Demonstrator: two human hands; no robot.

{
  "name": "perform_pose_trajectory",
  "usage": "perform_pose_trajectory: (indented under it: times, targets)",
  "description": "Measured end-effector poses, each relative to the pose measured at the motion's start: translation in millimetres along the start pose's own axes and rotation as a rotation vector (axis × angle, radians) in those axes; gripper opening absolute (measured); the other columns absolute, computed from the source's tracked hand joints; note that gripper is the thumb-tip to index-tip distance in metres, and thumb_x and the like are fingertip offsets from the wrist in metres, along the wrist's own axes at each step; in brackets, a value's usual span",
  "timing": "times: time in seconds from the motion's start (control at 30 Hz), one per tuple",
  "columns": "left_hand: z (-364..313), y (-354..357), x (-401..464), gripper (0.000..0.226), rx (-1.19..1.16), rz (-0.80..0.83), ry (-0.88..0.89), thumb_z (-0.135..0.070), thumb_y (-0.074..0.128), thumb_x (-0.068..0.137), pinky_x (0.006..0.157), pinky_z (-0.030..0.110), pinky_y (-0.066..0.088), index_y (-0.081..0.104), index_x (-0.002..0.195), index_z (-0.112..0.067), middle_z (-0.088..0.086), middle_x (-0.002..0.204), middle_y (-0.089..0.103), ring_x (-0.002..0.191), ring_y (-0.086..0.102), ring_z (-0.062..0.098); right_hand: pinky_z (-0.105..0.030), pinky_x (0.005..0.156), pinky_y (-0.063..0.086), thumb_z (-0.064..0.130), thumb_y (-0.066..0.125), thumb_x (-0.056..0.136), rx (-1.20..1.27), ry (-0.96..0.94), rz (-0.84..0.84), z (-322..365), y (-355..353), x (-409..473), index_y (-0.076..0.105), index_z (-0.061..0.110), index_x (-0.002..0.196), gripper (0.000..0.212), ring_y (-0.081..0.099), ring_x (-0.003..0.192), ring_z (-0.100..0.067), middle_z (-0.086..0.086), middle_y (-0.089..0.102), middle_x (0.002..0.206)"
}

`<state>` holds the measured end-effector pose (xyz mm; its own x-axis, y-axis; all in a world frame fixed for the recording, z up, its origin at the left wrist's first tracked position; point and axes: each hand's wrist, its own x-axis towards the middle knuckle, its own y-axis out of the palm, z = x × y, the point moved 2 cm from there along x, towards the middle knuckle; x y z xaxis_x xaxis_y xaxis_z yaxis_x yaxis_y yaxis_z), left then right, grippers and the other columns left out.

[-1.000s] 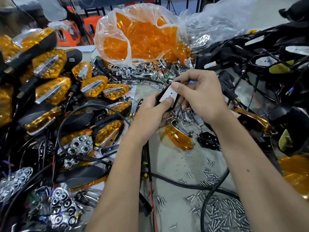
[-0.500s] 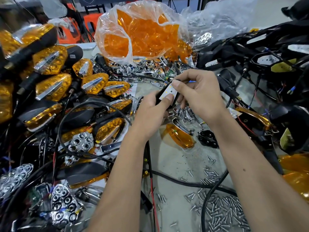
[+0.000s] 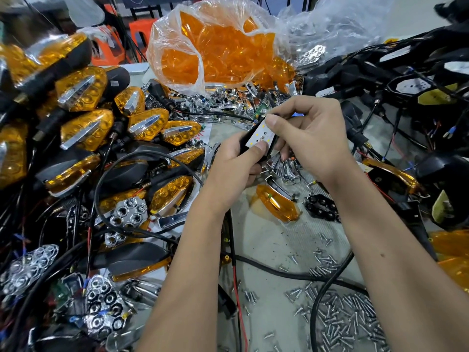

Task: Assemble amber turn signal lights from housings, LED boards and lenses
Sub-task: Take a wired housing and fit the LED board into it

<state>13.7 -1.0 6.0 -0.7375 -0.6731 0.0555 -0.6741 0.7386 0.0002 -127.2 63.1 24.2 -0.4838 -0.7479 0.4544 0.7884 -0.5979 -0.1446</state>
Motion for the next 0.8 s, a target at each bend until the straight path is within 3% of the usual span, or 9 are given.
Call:
perform_pose_trajectory:
  times: [0.27,0.43,0.63,0.8]
  targets:
    - [1.6,-1.0,0.7,0.024,0.055,-0.017,-0.005,-0.014,0.049,0.109,0.040,0.014,0.025,0.049,0.085,-0.018,-0.015,0.056,0.038,0.044,0.032,0.002,-0.026,0.042,0.048,0.003,0.069,0.095,-0.020,0.019,-0.007,0.3,0.7,-1.6,0.074,-0.001,0.091,0.007,0.059,0.041,-0.020,-0.007,0.065,0.056]
    - [2.3,-1.4,2.5,0.023,0.115,-0.043,0.005,-0.016,0.050,0.109,0.041,0.016,0.026,0.051,0.085,-0.017,-0.009,0.061,0.037,0.047,0.032,0.006,-0.026,0.042,0.047,0.002,0.068,0.096,-0.021,0.038,-0.009,-0.6,-0.1,-1.0,0.073,-0.001,0.092,0.007,0.058,0.040,-0.019,-0.004,0.064,0.056]
    - [1.5,-0.4,1.5,0.021,0.104,-0.020,-0.014,-0.017,0.049,0.109,0.039,0.015,0.026,0.051,0.088,-0.015,-0.006,0.060,0.036,0.043,0.032,0.004,-0.026,0.042,0.048,0.002,0.070,0.094,-0.031,0.032,0.004,-1.0,-0.8,0.3,0.074,0.001,0.090,0.006,0.059,0.042,-0.021,-0.013,0.066,0.061]
    - [-0.4,-1.2,-0.8,0.018,0.177,0.011,-0.052,-0.020,0.050,0.108,0.043,0.025,0.040,0.057,0.104,-0.005,0.010,0.066,0.058,0.048,0.050,0.019,-0.027,0.043,0.048,0.003,0.072,0.092,-0.051,0.044,0.085,-3.7,-5.1,1.0,0.074,0.007,0.084,0.009,0.060,0.044,-0.024,-0.018,0.065,0.065]
